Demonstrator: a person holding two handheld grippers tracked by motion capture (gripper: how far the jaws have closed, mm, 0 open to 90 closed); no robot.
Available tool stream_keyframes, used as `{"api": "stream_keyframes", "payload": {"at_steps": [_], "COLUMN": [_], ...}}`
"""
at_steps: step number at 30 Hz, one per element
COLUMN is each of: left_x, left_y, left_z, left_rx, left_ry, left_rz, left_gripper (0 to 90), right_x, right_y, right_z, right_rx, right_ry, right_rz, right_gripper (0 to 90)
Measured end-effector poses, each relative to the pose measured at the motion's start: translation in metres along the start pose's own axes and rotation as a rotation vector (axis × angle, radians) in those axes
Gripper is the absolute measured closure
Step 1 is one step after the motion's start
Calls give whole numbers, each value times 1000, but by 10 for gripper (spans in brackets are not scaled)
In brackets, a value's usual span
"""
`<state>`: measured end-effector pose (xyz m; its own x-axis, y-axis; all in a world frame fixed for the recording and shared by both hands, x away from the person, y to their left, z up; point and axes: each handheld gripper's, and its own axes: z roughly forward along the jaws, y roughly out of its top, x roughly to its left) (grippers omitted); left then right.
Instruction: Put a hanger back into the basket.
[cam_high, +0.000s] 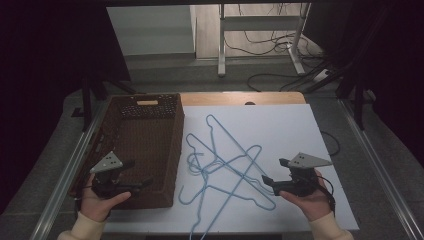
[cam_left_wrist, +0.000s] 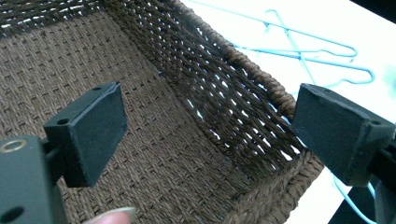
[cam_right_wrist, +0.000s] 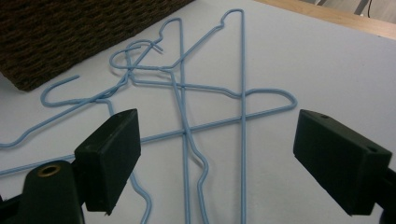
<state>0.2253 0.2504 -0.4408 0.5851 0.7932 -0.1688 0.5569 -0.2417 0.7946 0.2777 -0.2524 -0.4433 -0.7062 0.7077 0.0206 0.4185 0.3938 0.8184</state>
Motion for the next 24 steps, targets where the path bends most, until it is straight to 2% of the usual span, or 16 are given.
{"api": "stream_keyframes", "payload": {"at_steps": [17,24], "left_x": [0,1], "left_y": [0,1], "left_z": [-1,-2], "left_rx": [4,6], "left_ry": [12,13], "left_rz": [-4,-10], "left_gripper": [116,123], "right_x": [2,3], "right_y": [2,2], "right_z": [4,10], "right_rx": [29,80], "right_ry": [-17,-30], "right_rz": [-10,-26], "right_gripper": [147,170]}}
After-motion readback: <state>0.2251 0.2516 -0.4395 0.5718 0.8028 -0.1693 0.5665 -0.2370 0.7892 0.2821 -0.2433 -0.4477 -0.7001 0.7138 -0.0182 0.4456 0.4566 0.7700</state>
